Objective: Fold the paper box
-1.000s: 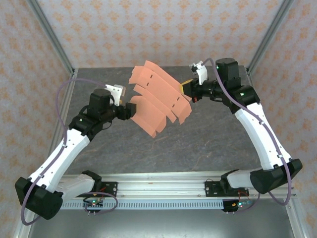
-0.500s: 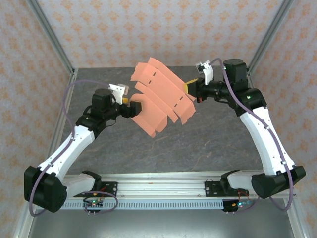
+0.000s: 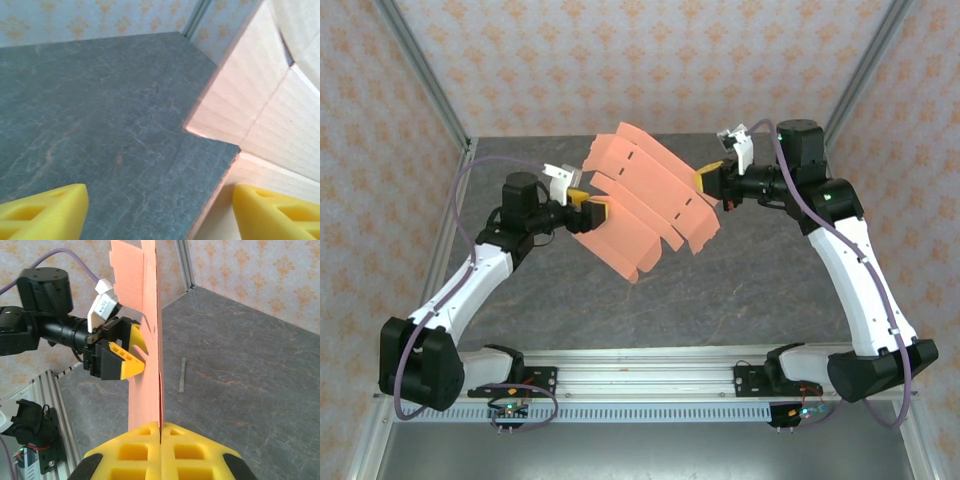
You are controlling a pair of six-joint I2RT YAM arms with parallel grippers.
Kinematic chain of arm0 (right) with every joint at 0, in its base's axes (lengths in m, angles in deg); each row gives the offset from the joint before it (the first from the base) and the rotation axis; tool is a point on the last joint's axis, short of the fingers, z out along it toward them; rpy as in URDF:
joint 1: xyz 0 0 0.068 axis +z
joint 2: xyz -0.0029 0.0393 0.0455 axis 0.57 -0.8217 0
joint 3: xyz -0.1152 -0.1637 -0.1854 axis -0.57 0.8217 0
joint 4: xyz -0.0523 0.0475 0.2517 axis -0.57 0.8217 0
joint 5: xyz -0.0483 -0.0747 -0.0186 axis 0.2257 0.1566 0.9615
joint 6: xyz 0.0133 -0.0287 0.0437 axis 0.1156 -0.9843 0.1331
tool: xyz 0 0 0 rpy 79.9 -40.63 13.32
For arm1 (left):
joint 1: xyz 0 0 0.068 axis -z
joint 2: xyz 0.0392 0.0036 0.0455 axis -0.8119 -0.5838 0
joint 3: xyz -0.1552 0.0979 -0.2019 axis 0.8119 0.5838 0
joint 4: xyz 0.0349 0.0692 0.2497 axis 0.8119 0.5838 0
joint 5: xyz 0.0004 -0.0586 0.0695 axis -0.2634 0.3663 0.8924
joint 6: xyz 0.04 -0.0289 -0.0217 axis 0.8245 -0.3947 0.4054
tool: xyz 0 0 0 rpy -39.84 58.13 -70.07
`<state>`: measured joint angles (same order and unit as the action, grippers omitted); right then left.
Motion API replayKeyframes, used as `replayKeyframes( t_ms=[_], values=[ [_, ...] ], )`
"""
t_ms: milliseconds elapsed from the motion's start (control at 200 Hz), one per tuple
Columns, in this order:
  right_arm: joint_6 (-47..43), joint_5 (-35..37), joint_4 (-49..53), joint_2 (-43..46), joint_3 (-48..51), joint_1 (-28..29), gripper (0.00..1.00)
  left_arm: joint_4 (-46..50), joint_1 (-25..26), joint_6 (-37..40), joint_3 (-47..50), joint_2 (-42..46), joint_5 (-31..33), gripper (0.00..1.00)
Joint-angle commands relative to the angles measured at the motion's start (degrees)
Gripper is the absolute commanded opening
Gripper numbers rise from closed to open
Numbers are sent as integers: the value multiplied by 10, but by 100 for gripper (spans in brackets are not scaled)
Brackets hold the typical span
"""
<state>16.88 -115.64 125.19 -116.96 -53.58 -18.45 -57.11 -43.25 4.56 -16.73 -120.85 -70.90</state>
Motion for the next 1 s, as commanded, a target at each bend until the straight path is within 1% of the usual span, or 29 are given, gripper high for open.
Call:
replayKeyframes(
  t_ms=[0, 35, 110, 205, 265, 405, 445, 505, 580, 671, 831, 996],
  values=[
    [1, -31, -39, 9, -12, -2, 0, -30, 0, 21, 2, -1, -48, 69],
    [3, -32, -42, 9, -12, -2, 0, -30, 0, 19, -1, -4, -56, 64],
    [1, -29, -47, 9, -11, -2, 0, -27, 0, 13, -11, -12, -80, 49],
    [1, -11, -59, 14, 1, -3, 0, -18, 0, 6, -21, -18, -90, 32],
    [1, -3, -72, 20, 14, -2, 0, -17, 3, -1, -23, -19, -92, 24],
    [-9, 20, -96, 32, 44, -2, 0, -3, 14, -9, -31, -19, -101, 10],
    [-27, 38, -95, 38, 53, -1, 0, 7, 18, -10, -35, -18, -101, 8],
    [-69, 83, -93, 42, 72, 7, 0, 22, 20, -14, -42, -14, -100, 6],
    [-127, 146, -101, 77, 110, 20, 0, 45, 21, -23, -48, -9, -92, 4],
    [-186, 222, -129, 96, 159, 33, 0, 74, 21, -46, -55, -8, -64, 1],
    [-241, 331, -184, 97, 212, 72, 0, 90, 23, -91, -57, -15, -61, 0],
    [-295, 439, -230, 94, 252, 116, 0, 117, 23, -92, -65, -19, -50, 0]
  ],
)
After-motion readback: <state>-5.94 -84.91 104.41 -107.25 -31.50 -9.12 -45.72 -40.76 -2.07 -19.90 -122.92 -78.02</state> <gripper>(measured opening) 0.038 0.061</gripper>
